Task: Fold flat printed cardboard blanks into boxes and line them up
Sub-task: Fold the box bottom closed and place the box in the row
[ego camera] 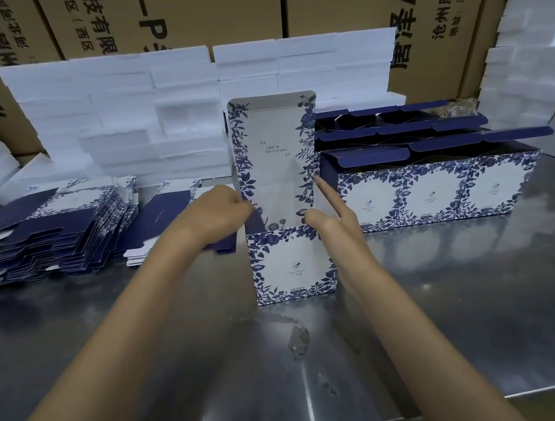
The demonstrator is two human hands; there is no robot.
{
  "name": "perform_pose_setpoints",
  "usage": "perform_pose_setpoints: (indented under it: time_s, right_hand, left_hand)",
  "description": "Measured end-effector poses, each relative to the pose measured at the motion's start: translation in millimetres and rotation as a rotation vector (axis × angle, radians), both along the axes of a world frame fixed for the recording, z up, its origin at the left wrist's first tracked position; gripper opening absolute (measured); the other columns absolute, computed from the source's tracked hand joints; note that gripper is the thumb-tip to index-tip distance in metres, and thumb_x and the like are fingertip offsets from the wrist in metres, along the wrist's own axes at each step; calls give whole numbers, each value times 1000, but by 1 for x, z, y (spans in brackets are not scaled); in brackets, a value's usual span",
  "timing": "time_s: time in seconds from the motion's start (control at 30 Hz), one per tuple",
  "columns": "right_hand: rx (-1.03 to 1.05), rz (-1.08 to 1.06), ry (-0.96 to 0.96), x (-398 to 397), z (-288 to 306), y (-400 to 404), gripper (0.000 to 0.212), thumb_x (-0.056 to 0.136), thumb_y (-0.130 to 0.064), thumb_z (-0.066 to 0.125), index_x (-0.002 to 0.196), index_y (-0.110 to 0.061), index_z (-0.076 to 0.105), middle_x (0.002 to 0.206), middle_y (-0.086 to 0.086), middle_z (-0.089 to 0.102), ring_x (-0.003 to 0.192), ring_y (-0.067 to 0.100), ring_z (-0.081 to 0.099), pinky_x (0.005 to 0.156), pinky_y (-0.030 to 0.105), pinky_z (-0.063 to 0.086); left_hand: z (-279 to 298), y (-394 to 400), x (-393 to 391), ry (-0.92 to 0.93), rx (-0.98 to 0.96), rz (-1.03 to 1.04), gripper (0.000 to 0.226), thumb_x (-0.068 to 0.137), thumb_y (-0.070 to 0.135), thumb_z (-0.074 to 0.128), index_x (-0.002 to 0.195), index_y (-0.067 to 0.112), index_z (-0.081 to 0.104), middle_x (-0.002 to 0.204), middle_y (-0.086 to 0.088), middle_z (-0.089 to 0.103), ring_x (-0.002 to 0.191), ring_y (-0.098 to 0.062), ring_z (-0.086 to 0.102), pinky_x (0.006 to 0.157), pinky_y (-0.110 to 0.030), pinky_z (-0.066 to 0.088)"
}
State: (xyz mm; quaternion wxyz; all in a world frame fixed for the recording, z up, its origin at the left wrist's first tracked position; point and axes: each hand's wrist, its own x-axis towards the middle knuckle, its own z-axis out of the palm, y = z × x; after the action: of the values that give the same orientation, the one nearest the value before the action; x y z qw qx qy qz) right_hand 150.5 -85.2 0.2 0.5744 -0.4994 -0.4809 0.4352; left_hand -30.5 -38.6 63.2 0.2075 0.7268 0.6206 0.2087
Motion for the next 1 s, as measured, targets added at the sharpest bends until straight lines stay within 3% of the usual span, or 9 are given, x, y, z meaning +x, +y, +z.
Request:
perform_pose_setpoints:
  time_s: [0.1,0.17,0.33,0.5,0.63,0.73,0.8,0.87,1.0]
  right_hand:
    - [13,2,17,-2,2,1,78,69,-32,57,143,-55,48,130,-30,56,99,-21,57,79,15,45]
    - [9,-4,17,-3,3,1,79,69,-31,57,143,-55,48,132,-25,58,89,-16,62,72,14,45]
    - [27,-4,28,-4,1,3,78,70,-31,57,143,-54,49,137,-23,58,92,-15,64,71,13,47]
    - [43,12,22,-5,-1,6,68,84,-19,60,143,-51,51,120,-37,55,84,-24,60,60,0,44]
    - [50,-11,15,-6,0,7,64,89,-17,59,144,-49,51,126,-28,61,85,-10,64,70,9,47]
    - [47,-19,8,-8,3,6,61,93,-18,58,145,-48,51,133,-19,60,107,-1,61,85,18,47]
    - [41,-7,-19,-7,4,4,61,90,-22,61,145,-48,50,129,-16,64,106,3,62,84,19,47]
    - [34,33,-46,1,6,1,68,79,-31,66,142,-50,52,117,-17,67,96,2,63,80,20,47]
    - [56,220,-116,27,12,-7,69,76,-66,73,141,-49,54,140,-22,60,130,0,55,109,29,42]
  left_hand:
    - [-1,6,0,-62,4,41,38,99,30,52,69,14,36,61,-5,35,56,-22,30,59,-33,23]
    - [-6,7,3,-45,53,52,37,99,21,47,67,14,31,63,-4,34,59,-23,29,57,-33,21]
    - [-5,16,-1,-111,43,44,41,100,27,52,65,16,32,66,-9,34,58,-21,27,60,-30,24]
    - [-10,26,0,-172,56,70,43,102,19,45,64,18,26,60,-4,27,56,-20,22,61,-31,23]
    - [-11,22,4,-155,181,148,42,98,28,56,64,18,35,64,-5,46,63,-27,44,66,-32,33]
    - [-19,12,15,-311,395,130,26,95,30,63,75,19,50,99,-3,55,89,-19,54,75,-30,36]
    - [-24,10,22,-457,297,63,14,96,30,64,91,18,63,110,1,59,99,-10,55,75,-19,37]
    - [-28,12,23,-544,164,46,18,96,31,63,105,15,65,109,8,62,96,-2,56,71,-12,38]
    - [-31,17,18,-570,69,31,19,97,30,63,113,20,61,101,19,55,83,6,54,63,-11,37]
